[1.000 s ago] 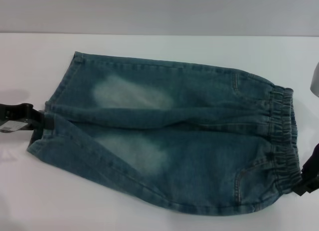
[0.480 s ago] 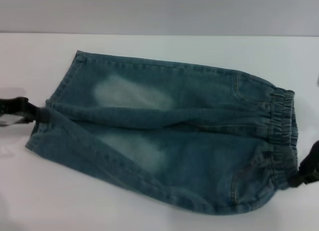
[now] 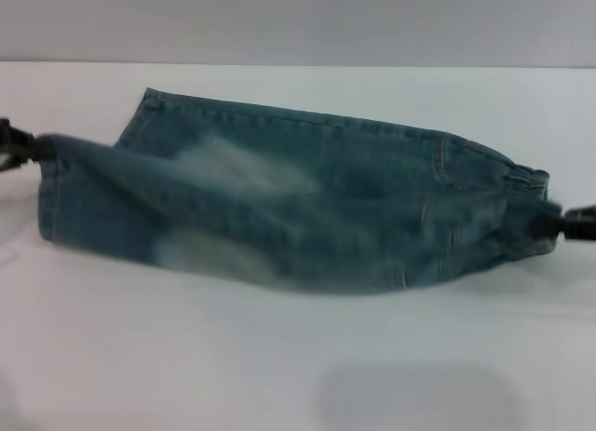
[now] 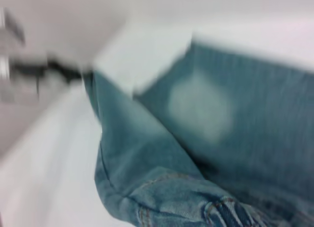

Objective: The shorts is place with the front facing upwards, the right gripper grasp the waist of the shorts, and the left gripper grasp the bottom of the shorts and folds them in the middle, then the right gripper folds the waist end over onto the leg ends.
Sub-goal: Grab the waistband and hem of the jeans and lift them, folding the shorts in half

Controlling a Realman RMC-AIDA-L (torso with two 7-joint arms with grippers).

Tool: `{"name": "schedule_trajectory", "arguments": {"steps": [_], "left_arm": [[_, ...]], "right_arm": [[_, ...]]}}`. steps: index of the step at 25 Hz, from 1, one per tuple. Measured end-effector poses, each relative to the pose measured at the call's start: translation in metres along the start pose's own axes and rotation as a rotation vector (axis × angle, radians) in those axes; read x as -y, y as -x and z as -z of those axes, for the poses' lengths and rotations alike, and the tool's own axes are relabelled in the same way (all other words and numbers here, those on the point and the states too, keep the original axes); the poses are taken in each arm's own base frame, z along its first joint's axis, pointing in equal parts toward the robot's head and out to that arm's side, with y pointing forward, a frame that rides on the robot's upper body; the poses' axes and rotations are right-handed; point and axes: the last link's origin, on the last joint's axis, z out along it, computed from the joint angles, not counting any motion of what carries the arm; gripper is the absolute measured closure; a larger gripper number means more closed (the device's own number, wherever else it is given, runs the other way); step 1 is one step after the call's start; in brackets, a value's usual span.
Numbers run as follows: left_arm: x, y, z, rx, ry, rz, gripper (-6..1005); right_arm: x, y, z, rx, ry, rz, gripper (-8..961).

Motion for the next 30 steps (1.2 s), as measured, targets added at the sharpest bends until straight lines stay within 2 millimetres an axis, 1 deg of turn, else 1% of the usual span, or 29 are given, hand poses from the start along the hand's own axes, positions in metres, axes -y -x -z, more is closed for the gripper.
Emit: {"name": "schedule_trajectory", "arguments": {"steps": [3,6,11,14,18,21,25,30], "left_arm": [[-0.002,-0.007,-0.006,-0.064,-0.007,-0.017,991],[-0.007,-0.01,-0.016,-0.114,-0.01,-0.048,991],[-0.018,-0.016,-0.04,-0.218,-0.011,-0.125,991],[-0.029,-0.021,-0.054,-0.259,-0.013,-0.185,991],[-0.043,-0.027,-0.071,-0.294,-0.03,-0.255,991],[-0.048,-0.033,-0.078,-0.33,-0.057,-0.291,991],[-0.052,-0.04,-0.084,-0.365,-0.103,-0.33,991],[-0.052,-0.044,-0.09,-0.381,-0.169,-0.377,991]], "right_arm": [[0.005,-0.01,-0.005,0.104,-0.025,-0.037,942],[0.011,-0.02,-0.021,0.15,-0.067,-0.063,940],[0.015,-0.027,-0.047,0.212,-0.125,-0.082,935],[0.02,-0.03,-0.055,0.246,-0.16,-0.097,933],[0.026,-0.032,-0.059,0.301,-0.197,-0.105,929],[0.03,-0.038,-0.059,0.324,-0.227,-0.112,926],[0.033,-0.048,-0.061,0.352,-0.254,-0.113,923],[0.03,-0.055,-0.058,0.478,-0.26,-0.085,918]]}}
